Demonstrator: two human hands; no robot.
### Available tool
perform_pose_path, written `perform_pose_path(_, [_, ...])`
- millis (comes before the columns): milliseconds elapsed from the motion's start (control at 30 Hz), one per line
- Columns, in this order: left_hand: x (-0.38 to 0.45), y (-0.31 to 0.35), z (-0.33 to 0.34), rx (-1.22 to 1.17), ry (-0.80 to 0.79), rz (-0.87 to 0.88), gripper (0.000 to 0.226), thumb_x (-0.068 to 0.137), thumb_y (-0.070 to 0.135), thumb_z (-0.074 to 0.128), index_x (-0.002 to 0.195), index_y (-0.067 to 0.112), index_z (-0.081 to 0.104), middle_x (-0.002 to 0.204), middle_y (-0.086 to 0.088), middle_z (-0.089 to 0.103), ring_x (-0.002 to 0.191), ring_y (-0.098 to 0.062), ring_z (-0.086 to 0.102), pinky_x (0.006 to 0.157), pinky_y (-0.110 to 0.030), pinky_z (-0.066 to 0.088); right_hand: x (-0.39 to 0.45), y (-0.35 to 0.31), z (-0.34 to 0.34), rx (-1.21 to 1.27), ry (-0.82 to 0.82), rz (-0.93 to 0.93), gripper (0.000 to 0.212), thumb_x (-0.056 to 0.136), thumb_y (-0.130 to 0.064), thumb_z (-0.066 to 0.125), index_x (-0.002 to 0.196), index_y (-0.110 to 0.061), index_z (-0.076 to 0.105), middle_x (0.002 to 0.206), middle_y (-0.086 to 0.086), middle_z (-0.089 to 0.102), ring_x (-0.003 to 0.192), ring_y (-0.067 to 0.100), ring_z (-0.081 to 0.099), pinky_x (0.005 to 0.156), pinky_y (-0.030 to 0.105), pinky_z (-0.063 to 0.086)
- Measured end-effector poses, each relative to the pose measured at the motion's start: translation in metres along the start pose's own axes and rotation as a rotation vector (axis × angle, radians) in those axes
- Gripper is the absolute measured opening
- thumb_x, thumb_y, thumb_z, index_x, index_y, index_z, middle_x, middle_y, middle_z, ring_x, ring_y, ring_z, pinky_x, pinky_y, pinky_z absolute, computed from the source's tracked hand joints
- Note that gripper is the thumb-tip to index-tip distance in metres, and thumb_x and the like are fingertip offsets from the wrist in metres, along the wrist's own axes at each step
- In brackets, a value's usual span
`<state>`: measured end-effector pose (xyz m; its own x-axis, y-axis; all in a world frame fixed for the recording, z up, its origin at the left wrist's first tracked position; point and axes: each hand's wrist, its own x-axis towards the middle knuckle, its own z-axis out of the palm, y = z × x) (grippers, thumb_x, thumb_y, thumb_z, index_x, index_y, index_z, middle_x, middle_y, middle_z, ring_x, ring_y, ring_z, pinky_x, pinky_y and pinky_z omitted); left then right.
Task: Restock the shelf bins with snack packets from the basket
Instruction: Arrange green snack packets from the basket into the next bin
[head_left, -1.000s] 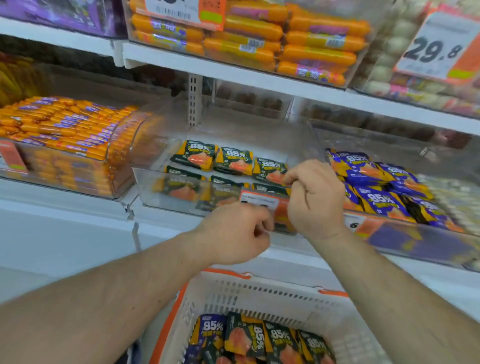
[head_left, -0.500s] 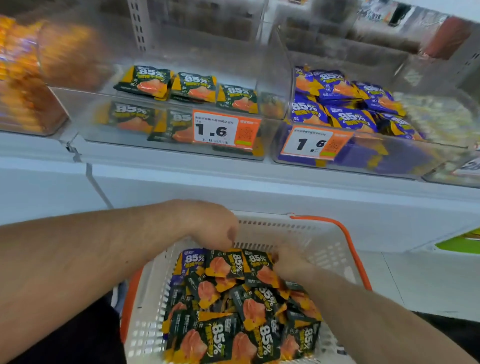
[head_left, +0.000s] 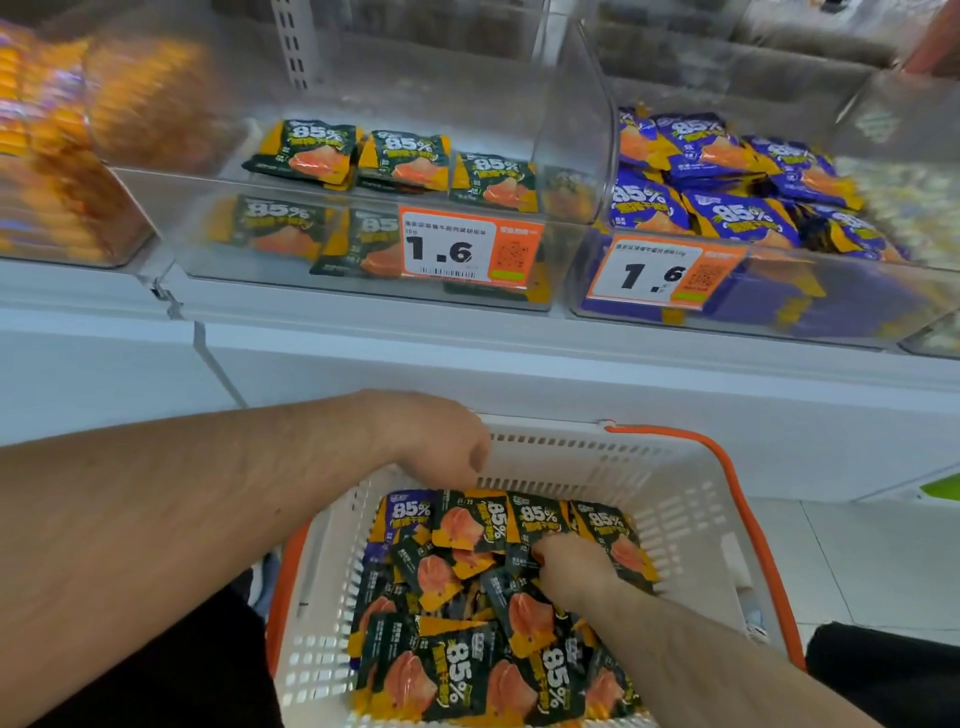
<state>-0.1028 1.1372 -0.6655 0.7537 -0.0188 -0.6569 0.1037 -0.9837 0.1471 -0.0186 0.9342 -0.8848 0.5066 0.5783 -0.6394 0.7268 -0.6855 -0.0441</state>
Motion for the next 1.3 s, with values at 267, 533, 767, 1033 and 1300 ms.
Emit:
perform_pose_path(267, [-0.008, 0.000, 0.002, -0.034, 0.017, -0.005, 0.032, 0.099, 0.034, 0.046, 0.127, 0.023, 0.059, 0.124, 0.003, 0.060, 0.102, -0.015, 0.058, 0.093, -0.034, 0.050, -0.013, -0.005, -0.003, -0.119, 0.070, 0.003, 0.022, 0.088, -0.003, 0.056, 0.102, -0.016, 0.067, 0.109, 0.008, 0.067, 0.099, 0.029, 0.065, 0.076, 0.037, 0.051])
perform_pose_path(533, [-0.007, -0.011, 0.002, 0.003, -0.002, -0.007, 0.032, 0.099, 0.033, 0.047, 0.123, 0.018, 0.063, 0.120, 0.001, 0.064, 0.103, -0.018, 0.060, 0.088, -0.034, 0.049, -0.033, -0.006, -0.045, -0.122, 0.183, -0.119, 0.033, 0.091, -0.002, 0.047, 0.121, -0.016, 0.044, 0.103, 0.010, 0.064, 0.092, 0.032, 0.062, 0.068, 0.039, 0.047])
perform_pose_path(767, [-0.009, -0.027, -0.006, -0.109, 0.106, -0.049, 0.066, 0.089, 0.043, 0.066, 0.143, 0.019, 0.038, 0.137, -0.005, 0.050, 0.118, -0.023, 0.053, 0.097, -0.038, 0.045, -0.074, -0.017, -0.170, 0.245, 0.215, -0.254, 0.021, 0.105, -0.024, 0.040, 0.085, -0.028, 0.045, 0.081, -0.003, 0.053, 0.074, 0.021, 0.056, 0.058, 0.029, 0.045])
perform_pose_path(1033, [-0.043, -0.049, -0.031, -0.727, 0.449, 0.218, 0.020, 0.085, 0.013, 0.076, 0.100, 0.021, 0.065, 0.091, 0.009, 0.068, 0.083, -0.002, 0.063, 0.075, -0.022, 0.047, -0.123, -0.043, -0.245, 0.858, 0.253, -0.337, 0.023, 0.106, -0.015, 0.039, 0.084, -0.014, 0.044, 0.079, 0.003, 0.033, 0.063, 0.017, 0.039, 0.053, 0.038, 0.058])
perform_pose_path(1300, [-0.083, -0.049, -0.050, -0.947, 0.618, 0.316, 0.032, 0.079, 0.020, 0.078, 0.097, -0.001, 0.062, 0.099, -0.020, 0.071, 0.089, -0.036, 0.067, 0.082, -0.048, 0.052, -0.158, -0.063, -0.274, 1.298, 0.177, -0.384, 0.013, 0.103, -0.020, 0.047, 0.095, -0.012, 0.054, 0.091, 0.008, 0.058, 0.075, 0.021, 0.058, 0.045, 0.033, 0.054])
